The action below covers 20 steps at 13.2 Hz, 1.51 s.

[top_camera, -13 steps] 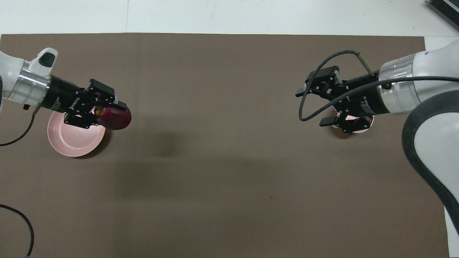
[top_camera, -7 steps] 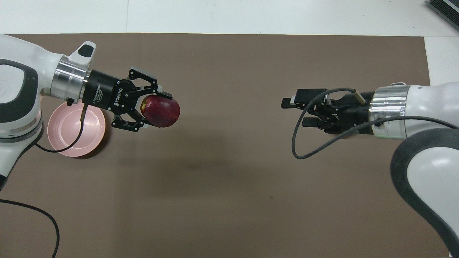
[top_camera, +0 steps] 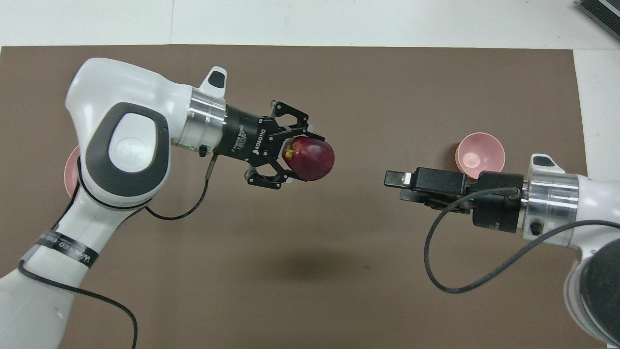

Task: Move apple from plate to bowl
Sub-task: 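Grasp the apple with the right gripper from the left gripper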

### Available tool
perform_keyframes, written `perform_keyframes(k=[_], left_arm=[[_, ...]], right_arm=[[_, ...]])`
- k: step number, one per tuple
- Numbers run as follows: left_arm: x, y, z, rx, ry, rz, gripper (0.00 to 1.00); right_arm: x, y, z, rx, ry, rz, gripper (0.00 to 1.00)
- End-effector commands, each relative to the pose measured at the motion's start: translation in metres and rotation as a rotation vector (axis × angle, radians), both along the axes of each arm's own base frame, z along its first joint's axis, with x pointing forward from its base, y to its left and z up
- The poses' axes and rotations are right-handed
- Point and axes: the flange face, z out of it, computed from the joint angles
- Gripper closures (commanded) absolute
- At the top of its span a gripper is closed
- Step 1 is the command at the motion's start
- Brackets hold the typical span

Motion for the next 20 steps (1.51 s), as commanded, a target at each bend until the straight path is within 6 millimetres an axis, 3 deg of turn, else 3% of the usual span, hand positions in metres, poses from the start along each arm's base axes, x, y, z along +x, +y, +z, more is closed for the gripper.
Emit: perform_keyframes(k=[1,3,6,11,20], left_arm=[[0.003,0.001,0.007,-0.02,0.06,0.045,1.0],[0.0,-0.004,0.007,-0.03,0.12,0.077,1.0],[-0.013,-0.011,0.011,-0.096,0.203,0.018,1.0],[-0.022,-0.019,-0.002,-0.211,0.32,0.055,1.0],[-0.054,-0.086,0.004,-0.266,0.312,0.066,1.0]], right_arm=[[-0.012,-0.006,-0.009,0.015,-0.029,-0.014,0.0],[-0.011,-0.007,-0.012,0.005,-0.052,-0.002,0.0],[0.001,-0.008,-0.033,0.016,-0.145,-0.006,0.0],[0.004,-0.006,-0.033,0.102,-0.175,-0.049,0.0],[0.001,0.008,-0.034,0.118,-0.125,-0.046,0.0]])
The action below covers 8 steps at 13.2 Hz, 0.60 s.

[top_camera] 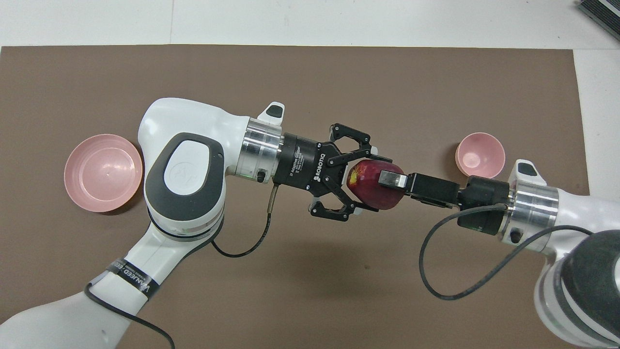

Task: Move apple from plate to bowl
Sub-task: 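Grasp the apple with the right gripper from the left gripper, then carry the apple to the bowl with the right gripper while the left gripper withdraws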

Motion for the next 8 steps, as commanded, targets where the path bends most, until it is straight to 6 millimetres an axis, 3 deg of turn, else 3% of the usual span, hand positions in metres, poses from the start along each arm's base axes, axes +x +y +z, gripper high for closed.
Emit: perform_keyframes(k=[1,4,6,8], left_arm=[[-0.0124,-0.0202,0.0001,-0.008,-0.014,0.02,1.0],[-0.0144,-0.0226,0.0002,-0.012,-0.023,0.014,1.0],[-0.0152,-0.0225,-0.0003,-0.012,-0.023,0.012,1.0],[-0.0161,-0.0227,0.0007,-0.013,-0.023,0.008,1.0]], right_arm=[[-0.0022,0.0016,-0.0011,0.03,0.033,-0.019,0.0],[-0.0023,0.0017,-0.0012,0.032,0.044,-0.021,0.0],[-0.0019,0.0012,-0.0019,0.041,0.072,-0.031,0.38],[-0.0017,0.002,-0.0021,0.049,0.111,-0.044,1.0]])
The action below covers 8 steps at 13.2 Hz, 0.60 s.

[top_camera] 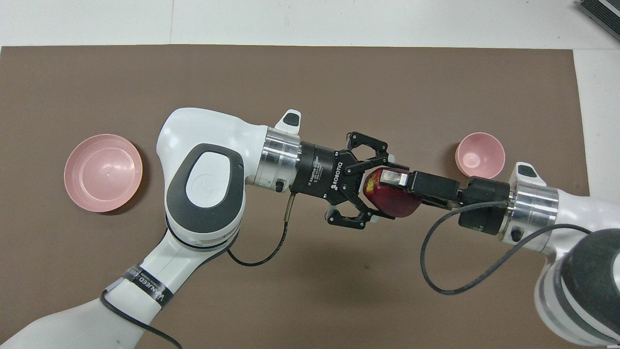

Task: Move apple from plate to bowl
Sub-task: 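Carry the apple to the bowl with the right gripper while the left gripper withdraws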

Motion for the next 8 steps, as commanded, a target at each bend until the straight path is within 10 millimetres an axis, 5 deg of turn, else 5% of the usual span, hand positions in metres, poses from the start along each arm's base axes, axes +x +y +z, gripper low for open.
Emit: perform_keyframes(k=[1,3,8], left_arm=[[-0.005,-0.006,0.0,-0.014,-0.007,0.007,0.97],[-0.003,-0.004,0.0,-0.01,-0.011,0.013,0.0],[0.018,0.025,-0.004,0.076,-0.084,0.02,0.0]], right_arm=[[-0.002,0.007,0.004,0.041,0.077,-0.025,1.0],[-0.001,0.008,0.003,0.042,0.082,-0.005,1.0],[-0.001,0.004,0.003,0.049,0.087,-0.002,1.0]])
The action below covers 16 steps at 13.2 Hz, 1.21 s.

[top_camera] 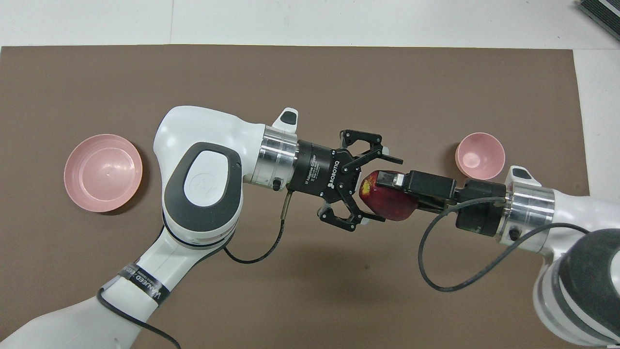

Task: Move apple from plate to bowl
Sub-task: 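Carry the apple to the bowl with the right gripper while the left gripper withdraws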

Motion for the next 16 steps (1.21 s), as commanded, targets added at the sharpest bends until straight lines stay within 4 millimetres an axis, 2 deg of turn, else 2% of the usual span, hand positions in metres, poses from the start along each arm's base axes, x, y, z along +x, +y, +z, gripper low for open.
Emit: perform_keyframes(k=[1,4,6,7,9,11,12,14,16], left_arm=[[0.015,0.025,-0.001,0.068,-0.068,0.009,0.0],[0.031,0.067,-0.011,0.161,-0.101,-0.064,0.0],[0.038,0.092,-0.016,0.23,-0.182,-0.12,0.0],[0.043,0.107,-0.021,0.266,-0.222,-0.141,0.0],[0.052,0.134,-0.027,0.342,-0.295,-0.19,0.0],[0.057,0.162,-0.025,0.443,-0.362,-0.226,0.0],[0.054,0.17,-0.018,0.48,-0.379,-0.252,0.0],[0.057,0.21,-0.004,0.558,-0.391,-0.248,0.0],[0.059,0.24,0.008,0.603,-0.392,-0.222,0.0]], right_arm=[[0.001,-0.001,0.004,0.021,0.016,0.0,1.0],[0.002,-0.005,0.003,0.005,0.015,0.001,1.0],[0.008,-0.028,-0.006,-0.083,0.026,0.014,1.0],[0.011,-0.045,-0.011,-0.131,0.059,0.032,1.0],[0.023,-0.092,-0.017,-0.264,0.097,0.098,1.0],[0.031,-0.129,-0.024,-0.448,0.123,0.151,1.0],[0.036,-0.141,-0.032,-0.535,0.133,0.176,1.0],[0.047,-0.166,-0.056,-0.711,0.137,0.241,1.0],[0.071,-0.182,-0.069,-0.865,0.108,0.259,1.0]])
